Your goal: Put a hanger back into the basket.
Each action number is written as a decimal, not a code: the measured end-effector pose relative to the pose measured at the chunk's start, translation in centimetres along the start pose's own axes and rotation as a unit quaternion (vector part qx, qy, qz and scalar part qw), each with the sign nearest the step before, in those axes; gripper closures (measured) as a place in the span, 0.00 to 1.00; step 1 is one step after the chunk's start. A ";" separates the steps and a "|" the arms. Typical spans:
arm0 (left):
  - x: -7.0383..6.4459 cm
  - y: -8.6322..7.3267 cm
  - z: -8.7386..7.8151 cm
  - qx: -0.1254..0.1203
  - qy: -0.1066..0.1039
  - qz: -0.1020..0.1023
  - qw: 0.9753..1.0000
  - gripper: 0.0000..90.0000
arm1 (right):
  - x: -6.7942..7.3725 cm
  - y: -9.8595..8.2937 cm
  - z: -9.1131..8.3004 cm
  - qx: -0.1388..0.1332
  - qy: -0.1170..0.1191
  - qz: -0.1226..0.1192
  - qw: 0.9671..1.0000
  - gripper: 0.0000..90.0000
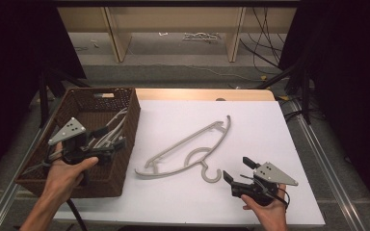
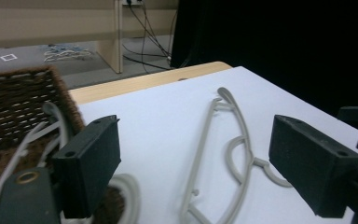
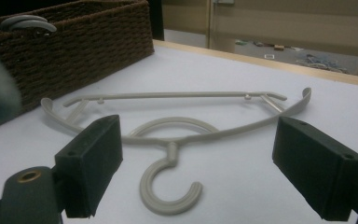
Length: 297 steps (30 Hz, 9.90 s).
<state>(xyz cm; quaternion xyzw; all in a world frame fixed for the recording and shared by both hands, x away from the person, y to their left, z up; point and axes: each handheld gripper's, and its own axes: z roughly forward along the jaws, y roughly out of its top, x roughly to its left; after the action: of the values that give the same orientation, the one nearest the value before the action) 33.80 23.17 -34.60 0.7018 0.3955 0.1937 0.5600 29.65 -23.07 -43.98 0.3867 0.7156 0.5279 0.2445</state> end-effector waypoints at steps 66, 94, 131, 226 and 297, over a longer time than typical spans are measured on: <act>-9.2 -6.4 10.6 0.073 -0.075 0.112 0.988 0.18 | -0.1 0.1 -0.4 -0.020 0.004 -0.012 1.000 0.18; -9.6 -8.3 18.0 0.305 -0.049 0.224 0.925 0.38 | 0.3 0.0 -0.2 -0.008 0.012 0.001 1.000 0.18; -8.9 -6.9 22.2 0.453 -0.090 0.199 0.864 0.79 | 0.3 0.1 -0.3 -0.003 0.006 -0.007 1.000 0.19; -3.8 10.1 9.4 0.214 -0.117 0.091 0.966 0.91 | -0.1 -0.1 -0.2 -0.008 0.009 0.013 1.000 0.20; 11.5 -2.5 -3.2 0.288 -0.021 0.022 0.957 0.91 | 0.1 -0.3 0.2 0.005 0.008 0.013 1.000 0.19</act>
<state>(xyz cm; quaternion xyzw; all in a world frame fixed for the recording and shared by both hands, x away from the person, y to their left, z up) 37.73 34.22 -38.00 0.8457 0.4072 0.0693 0.3380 29.66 -22.97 -44.31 0.3925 0.7152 0.5307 0.2298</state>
